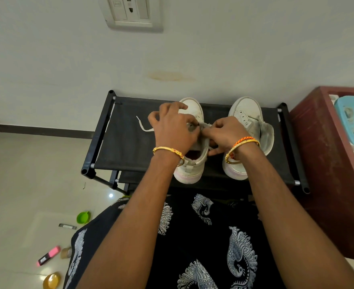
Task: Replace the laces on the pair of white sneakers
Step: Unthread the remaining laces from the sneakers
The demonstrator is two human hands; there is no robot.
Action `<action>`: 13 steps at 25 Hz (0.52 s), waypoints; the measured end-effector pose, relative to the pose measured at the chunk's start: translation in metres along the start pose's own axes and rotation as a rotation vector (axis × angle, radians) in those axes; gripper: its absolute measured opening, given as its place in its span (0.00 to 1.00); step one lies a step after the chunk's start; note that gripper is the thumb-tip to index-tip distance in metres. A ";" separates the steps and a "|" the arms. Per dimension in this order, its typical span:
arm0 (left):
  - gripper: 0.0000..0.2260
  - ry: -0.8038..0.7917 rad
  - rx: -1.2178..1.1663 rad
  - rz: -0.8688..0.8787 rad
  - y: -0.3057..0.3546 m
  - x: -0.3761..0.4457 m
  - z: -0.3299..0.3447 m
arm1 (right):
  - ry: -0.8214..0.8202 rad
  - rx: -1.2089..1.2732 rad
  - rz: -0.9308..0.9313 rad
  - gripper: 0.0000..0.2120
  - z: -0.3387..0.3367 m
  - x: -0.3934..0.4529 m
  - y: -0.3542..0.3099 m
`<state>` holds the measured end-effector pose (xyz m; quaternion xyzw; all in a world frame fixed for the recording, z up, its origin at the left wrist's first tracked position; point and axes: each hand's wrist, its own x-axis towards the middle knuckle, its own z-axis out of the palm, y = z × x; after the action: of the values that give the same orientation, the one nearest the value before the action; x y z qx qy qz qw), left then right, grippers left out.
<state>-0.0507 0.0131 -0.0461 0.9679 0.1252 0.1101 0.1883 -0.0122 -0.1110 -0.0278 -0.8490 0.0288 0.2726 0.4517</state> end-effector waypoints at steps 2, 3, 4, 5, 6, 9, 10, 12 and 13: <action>0.08 0.013 0.064 0.032 0.003 0.000 0.003 | -0.020 0.008 0.012 0.08 -0.002 0.001 -0.001; 0.08 0.017 0.075 0.056 0.003 0.000 0.006 | -0.032 0.010 0.020 0.07 -0.003 0.001 -0.002; 0.07 0.026 0.082 0.081 0.004 0.000 0.008 | -0.046 0.012 0.031 0.07 -0.004 0.001 -0.002; 0.07 0.053 0.084 0.094 0.005 0.000 0.010 | -0.061 0.015 0.042 0.06 -0.005 0.002 -0.003; 0.06 0.100 0.062 0.079 0.006 -0.001 0.011 | -0.073 0.020 0.052 0.05 -0.005 0.002 -0.004; 0.04 0.238 -0.210 -0.232 0.005 0.001 0.002 | -0.089 0.046 0.070 0.05 -0.006 0.005 -0.003; 0.03 0.263 -0.341 -0.366 0.001 0.003 -0.002 | -0.089 0.045 0.072 0.05 -0.006 0.006 -0.002; 0.05 0.278 -0.639 -0.614 -0.010 0.005 -0.009 | -0.090 0.041 0.075 0.05 -0.005 0.007 -0.001; 0.05 0.258 -0.806 -0.709 -0.016 0.005 -0.011 | -0.091 0.042 0.076 0.05 -0.005 0.007 -0.001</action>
<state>-0.0516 0.0325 -0.0416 0.6964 0.4133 0.1969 0.5526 -0.0041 -0.1126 -0.0279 -0.8244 0.0461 0.3271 0.4596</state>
